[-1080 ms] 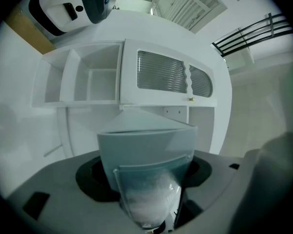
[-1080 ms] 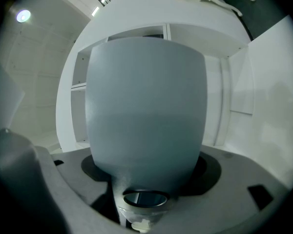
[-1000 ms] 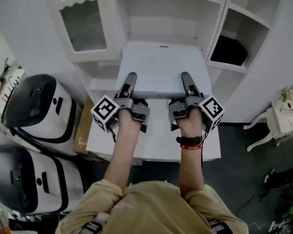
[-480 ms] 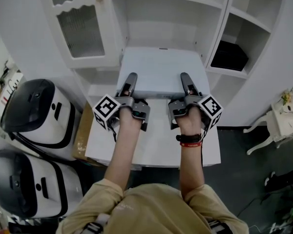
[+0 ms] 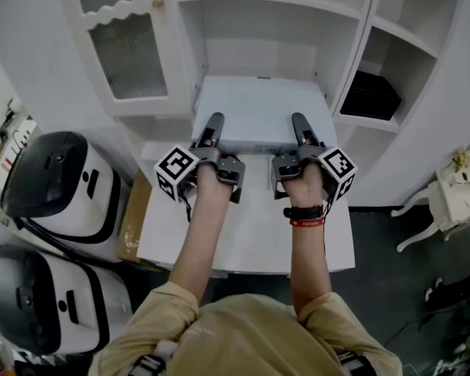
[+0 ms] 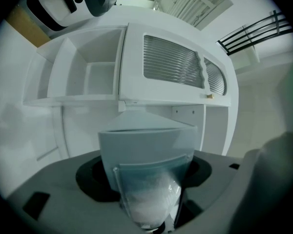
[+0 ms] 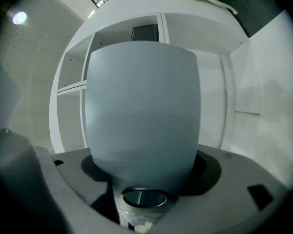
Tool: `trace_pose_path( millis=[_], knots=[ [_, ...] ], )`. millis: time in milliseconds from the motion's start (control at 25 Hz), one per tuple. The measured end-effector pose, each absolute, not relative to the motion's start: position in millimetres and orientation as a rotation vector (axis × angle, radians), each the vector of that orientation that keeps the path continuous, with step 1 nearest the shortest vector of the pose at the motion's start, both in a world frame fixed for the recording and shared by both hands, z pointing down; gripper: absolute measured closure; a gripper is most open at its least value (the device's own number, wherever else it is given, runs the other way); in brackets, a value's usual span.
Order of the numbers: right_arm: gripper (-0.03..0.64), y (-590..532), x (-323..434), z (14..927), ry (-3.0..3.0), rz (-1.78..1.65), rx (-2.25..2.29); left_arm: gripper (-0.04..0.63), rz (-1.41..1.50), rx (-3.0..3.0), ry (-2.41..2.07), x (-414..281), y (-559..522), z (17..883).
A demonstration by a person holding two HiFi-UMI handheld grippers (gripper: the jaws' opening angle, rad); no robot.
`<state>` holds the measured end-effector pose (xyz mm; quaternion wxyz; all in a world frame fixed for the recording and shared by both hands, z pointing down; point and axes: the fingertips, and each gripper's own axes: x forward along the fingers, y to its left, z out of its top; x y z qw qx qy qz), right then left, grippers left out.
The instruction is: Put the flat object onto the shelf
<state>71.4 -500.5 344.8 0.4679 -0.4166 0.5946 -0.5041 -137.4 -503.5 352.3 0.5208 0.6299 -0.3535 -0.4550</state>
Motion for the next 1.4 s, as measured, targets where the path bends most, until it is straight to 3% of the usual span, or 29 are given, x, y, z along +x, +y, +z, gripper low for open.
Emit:
trace_pose_path(
  millis=[1400],
  knots=[
    [0.271, -585, 79, 344, 1.397, -1.265, -1.102, 0.276, -1.009, 1.476, -0.861, -129, -598, 350]
  ],
)
